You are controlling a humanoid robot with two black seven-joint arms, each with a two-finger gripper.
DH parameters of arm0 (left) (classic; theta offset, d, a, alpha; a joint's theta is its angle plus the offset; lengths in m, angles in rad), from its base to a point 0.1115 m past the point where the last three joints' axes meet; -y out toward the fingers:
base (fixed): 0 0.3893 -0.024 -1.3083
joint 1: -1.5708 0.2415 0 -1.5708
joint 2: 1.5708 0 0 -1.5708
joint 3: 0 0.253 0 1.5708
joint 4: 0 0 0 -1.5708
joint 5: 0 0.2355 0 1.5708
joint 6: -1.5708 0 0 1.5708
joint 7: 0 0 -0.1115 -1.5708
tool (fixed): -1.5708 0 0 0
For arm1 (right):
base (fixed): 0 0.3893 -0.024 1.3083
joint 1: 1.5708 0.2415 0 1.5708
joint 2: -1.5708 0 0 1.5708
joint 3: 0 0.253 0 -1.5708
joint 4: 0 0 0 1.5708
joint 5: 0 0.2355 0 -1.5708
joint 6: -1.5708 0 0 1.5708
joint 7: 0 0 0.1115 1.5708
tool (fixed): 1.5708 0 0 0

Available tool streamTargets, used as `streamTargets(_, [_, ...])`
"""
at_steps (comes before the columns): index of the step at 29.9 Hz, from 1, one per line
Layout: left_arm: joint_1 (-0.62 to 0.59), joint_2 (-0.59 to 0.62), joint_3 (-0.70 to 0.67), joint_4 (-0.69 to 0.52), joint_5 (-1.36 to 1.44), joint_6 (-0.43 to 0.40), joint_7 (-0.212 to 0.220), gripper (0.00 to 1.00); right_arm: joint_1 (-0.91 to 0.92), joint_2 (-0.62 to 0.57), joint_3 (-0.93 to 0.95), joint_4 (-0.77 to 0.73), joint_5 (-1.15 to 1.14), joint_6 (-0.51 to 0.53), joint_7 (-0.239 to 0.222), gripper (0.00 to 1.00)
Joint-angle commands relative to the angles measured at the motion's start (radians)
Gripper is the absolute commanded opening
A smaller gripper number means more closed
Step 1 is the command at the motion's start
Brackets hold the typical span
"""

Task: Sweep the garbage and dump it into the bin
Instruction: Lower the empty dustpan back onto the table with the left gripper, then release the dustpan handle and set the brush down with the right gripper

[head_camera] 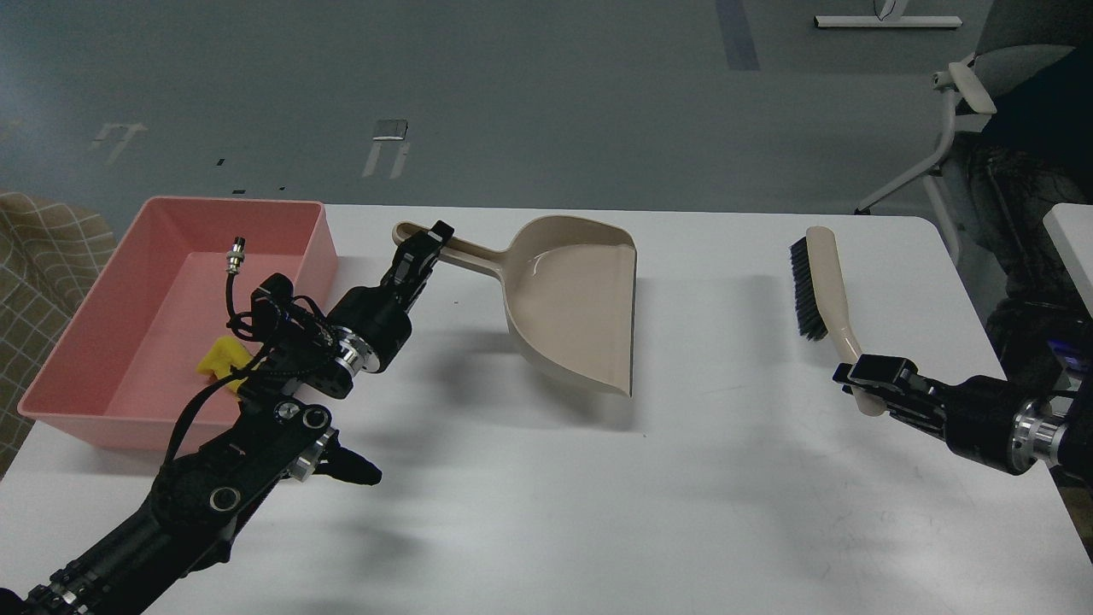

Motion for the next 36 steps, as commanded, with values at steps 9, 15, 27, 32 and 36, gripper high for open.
streamTargets(9, [0.043, 0.001, 0.002, 0.040, 0.016, 0.018, -0.018, 0.00, -0.001, 0.006, -0.002, 0.002, -0.002, 0.000, -0.001, 0.00])
streamTargets(15, [0.064, 0.001, 0.004, 0.046, 0.018, 0.018, -0.018, 0.36, -0.001, 0.008, -0.003, 0.003, -0.002, 0.000, 0.001, 0.00])
streamTargets(27, [0.083, 0.011, 0.057, 0.057, 0.018, 0.014, -0.019, 0.97, -0.001, 0.006, -0.003, 0.012, 0.000, 0.003, 0.001, 0.00])
streamTargets(32, [0.116, 0.061, 0.079, 0.040, 0.016, 0.004, -0.021, 0.97, 0.001, 0.005, -0.003, 0.032, 0.001, 0.014, 0.001, 0.00])
streamTargets(36, [0.148, 0.096, 0.080, 0.008, 0.013, 0.003, -0.042, 0.97, 0.012, 0.005, -0.003, 0.031, 0.001, 0.040, -0.001, 0.00])
